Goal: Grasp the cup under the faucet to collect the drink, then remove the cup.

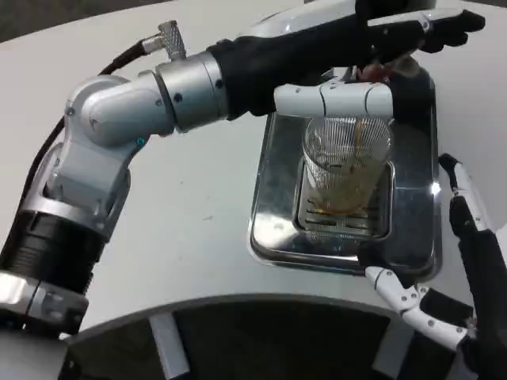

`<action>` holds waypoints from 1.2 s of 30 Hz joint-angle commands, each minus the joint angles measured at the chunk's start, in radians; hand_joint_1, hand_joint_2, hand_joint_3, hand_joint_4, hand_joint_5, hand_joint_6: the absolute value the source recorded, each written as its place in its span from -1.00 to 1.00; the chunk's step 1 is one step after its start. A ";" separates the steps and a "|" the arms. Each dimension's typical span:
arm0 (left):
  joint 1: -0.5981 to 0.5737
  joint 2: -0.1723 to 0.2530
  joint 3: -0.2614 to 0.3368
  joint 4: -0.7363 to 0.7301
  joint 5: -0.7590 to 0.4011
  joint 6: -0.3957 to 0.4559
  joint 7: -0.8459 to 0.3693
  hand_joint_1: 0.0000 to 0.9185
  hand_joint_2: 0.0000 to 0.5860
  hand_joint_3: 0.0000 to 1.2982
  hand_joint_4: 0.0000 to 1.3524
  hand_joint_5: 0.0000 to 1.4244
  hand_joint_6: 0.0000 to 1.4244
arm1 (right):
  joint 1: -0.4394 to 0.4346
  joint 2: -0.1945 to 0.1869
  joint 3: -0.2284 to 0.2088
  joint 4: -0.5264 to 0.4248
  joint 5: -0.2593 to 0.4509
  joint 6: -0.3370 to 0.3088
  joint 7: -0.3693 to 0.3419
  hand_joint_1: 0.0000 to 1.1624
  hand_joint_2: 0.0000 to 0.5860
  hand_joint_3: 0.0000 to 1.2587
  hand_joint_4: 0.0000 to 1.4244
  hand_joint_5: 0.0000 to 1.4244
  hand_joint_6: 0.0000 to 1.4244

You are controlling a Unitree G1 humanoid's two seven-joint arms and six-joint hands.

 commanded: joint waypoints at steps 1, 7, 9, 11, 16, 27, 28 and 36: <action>0.025 0.017 -0.030 0.020 0.037 0.006 -0.030 -1.00 -0.64 -0.87 -1.00 -0.89 -0.76 | -0.025 0.090 0.017 0.054 0.042 0.007 -0.088 0.12 -0.03 -1.00 -1.00 -0.95 -0.79; 0.026 0.017 -0.031 0.017 0.037 0.008 -0.028 -1.00 -0.64 -0.87 -1.00 -0.89 -0.76 | -0.065 0.076 0.037 0.123 0.105 -0.002 -0.175 0.12 -0.03 -1.00 -1.00 -0.95 -0.80; 0.025 0.018 -0.031 0.016 0.038 0.010 -0.028 -1.00 -0.64 -0.87 -1.00 -0.89 -0.76 | -0.075 0.073 0.046 0.139 0.116 -0.003 -0.195 0.12 -0.09 -1.00 -1.00 -0.95 -0.80; 0.025 0.019 -0.030 0.016 0.037 0.010 -0.028 -1.00 -0.64 -0.87 -1.00 -0.89 -0.76 | -0.082 0.071 0.053 0.154 0.127 -0.006 -0.216 0.12 -0.09 -1.00 -1.00 -0.95 -0.80; 0.022 0.020 -0.030 0.016 0.035 0.012 -0.029 -1.00 -0.64 -0.87 -1.00 -0.89 -0.76 | -0.103 0.063 0.060 0.191 0.157 -0.016 -0.258 0.14 -0.07 -1.00 -1.00 -0.95 -0.82; 0.017 0.021 -0.031 0.018 0.035 0.012 -0.033 -1.00 -0.64 -0.87 -1.00 -0.89 -0.76 | -0.163 0.066 0.076 0.262 0.209 -0.023 -0.312 0.13 -0.10 -0.99 -1.00 -0.94 -0.82; 0.017 0.021 -0.030 0.018 0.034 0.012 -0.033 -1.00 -0.64 -0.87 -1.00 -0.89 -0.76 | -0.169 0.066 0.078 0.268 0.213 -0.022 -0.315 0.13 -0.10 -0.99 -1.00 -0.93 -0.82; 0.011 0.026 -0.031 0.021 0.034 0.011 -0.038 -1.00 -0.64 -0.86 -1.00 -0.89 -0.76 | -0.217 0.072 0.086 0.314 0.236 -0.014 -0.345 0.13 -0.10 -0.98 -1.00 -0.93 -0.80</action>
